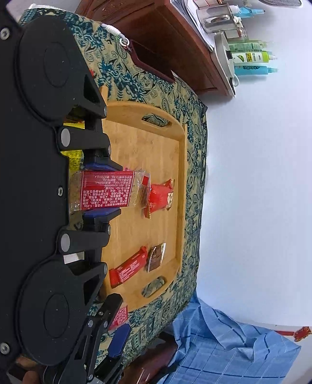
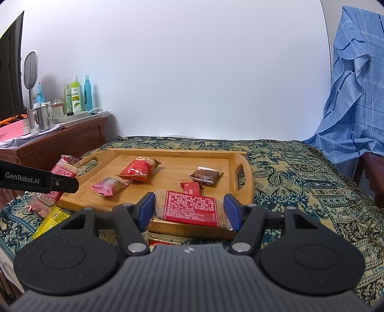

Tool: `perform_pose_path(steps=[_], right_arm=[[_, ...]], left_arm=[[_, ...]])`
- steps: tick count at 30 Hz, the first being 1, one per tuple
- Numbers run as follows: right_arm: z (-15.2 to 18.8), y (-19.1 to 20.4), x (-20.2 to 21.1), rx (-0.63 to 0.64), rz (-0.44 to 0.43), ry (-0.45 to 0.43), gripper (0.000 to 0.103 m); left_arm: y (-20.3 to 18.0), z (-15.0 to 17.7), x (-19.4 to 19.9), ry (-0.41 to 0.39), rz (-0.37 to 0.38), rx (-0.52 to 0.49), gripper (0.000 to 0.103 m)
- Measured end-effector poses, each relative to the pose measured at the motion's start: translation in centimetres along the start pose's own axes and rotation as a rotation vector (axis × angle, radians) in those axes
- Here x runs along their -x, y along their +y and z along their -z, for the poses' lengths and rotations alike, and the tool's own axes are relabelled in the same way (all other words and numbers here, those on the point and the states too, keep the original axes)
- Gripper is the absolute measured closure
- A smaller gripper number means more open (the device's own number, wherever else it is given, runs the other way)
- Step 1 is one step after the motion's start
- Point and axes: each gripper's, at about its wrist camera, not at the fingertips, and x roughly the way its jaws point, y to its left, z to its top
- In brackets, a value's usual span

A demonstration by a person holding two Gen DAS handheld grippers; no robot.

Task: Organize snacks
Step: 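Lift the red-printed cake pack and carry it over the tray with the left tool, then lower the cake pack into the tray and open the left tool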

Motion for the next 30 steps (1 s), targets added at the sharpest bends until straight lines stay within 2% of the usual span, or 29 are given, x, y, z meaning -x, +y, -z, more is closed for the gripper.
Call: perform_pose_path(steps=[7, 18, 30], right_arm=[[-1.1, -0.5, -1.5, -0.017, 0.0, -0.002, 0.038], [-4.6, -2.3, -5.6, -0.077, -0.016, 0.015, 0.038], [-8.4, -4.6, -12.3, -0.15, -0.047, 0.122, 0.038]], left_arm=[[0.8, -2.1, -1.4, -0.011, 0.015, -0.001, 0.075], [1.2, -6.9, -5.4, -0.006, 0.057, 0.007, 0.075], [1.7, -11.1, -11.5, 0.048, 0.087, 0.068, 0.075]])
